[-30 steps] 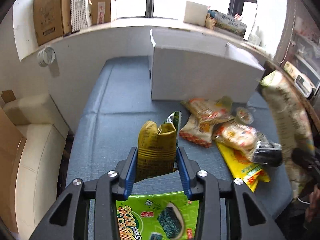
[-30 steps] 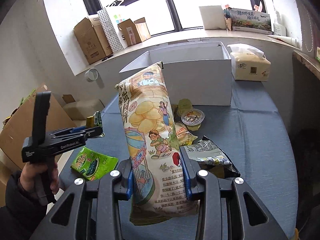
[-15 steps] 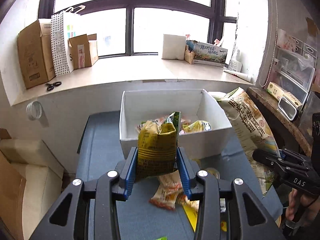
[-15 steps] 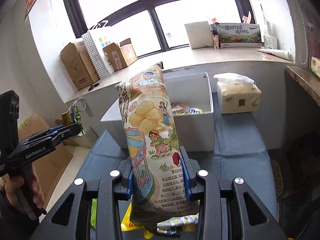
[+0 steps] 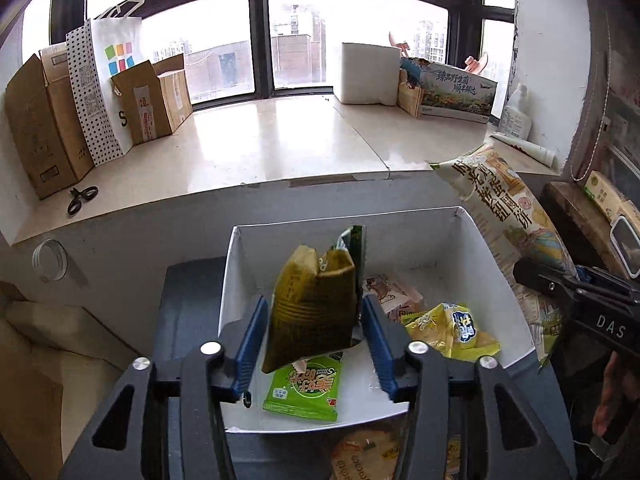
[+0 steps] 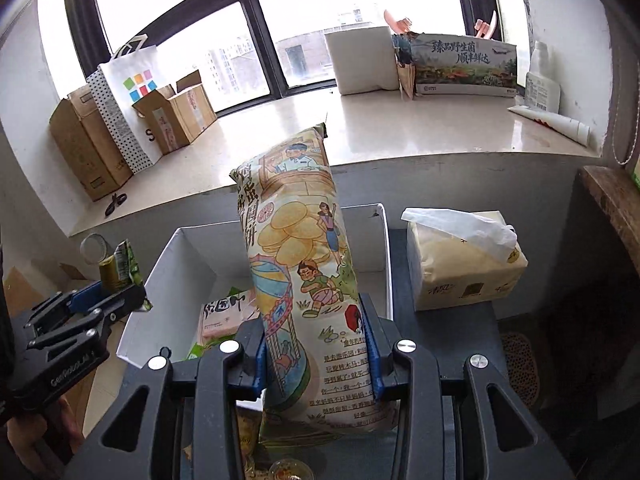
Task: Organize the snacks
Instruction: 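Carry the chip bag into the box while the left tool carries a small olive packet there, then move the right tool to the dark chip bag and grasp it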
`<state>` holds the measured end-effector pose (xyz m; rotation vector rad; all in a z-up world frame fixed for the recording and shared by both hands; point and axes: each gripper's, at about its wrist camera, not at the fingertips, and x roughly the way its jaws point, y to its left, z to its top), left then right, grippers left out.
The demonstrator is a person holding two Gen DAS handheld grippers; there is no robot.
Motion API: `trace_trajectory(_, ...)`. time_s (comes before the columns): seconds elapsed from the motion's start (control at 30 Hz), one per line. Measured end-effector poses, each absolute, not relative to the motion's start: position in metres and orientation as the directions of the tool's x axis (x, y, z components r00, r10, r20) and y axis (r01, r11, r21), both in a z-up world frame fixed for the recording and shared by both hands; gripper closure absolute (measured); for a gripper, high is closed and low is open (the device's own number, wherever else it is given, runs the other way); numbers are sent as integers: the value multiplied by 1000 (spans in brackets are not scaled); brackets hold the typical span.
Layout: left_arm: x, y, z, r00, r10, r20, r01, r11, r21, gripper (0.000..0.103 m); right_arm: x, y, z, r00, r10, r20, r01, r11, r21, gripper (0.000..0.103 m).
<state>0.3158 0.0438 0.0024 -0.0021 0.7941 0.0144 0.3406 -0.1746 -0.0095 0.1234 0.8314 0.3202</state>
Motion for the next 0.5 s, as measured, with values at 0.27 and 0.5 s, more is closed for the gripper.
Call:
trace_trajectory(0.27, 306, 64, -7, 696, 19, -718, -64, 997, -36, 0, 343, -171, -10, 664, 312, -679, -230, 950, 211, 0)
trace_trajectory(0.5, 284, 68, 3, 714, 28, -699, -64, 998, -26, 0, 321, -171, -8, 675, 342, -654, -259, 940, 223, 0)
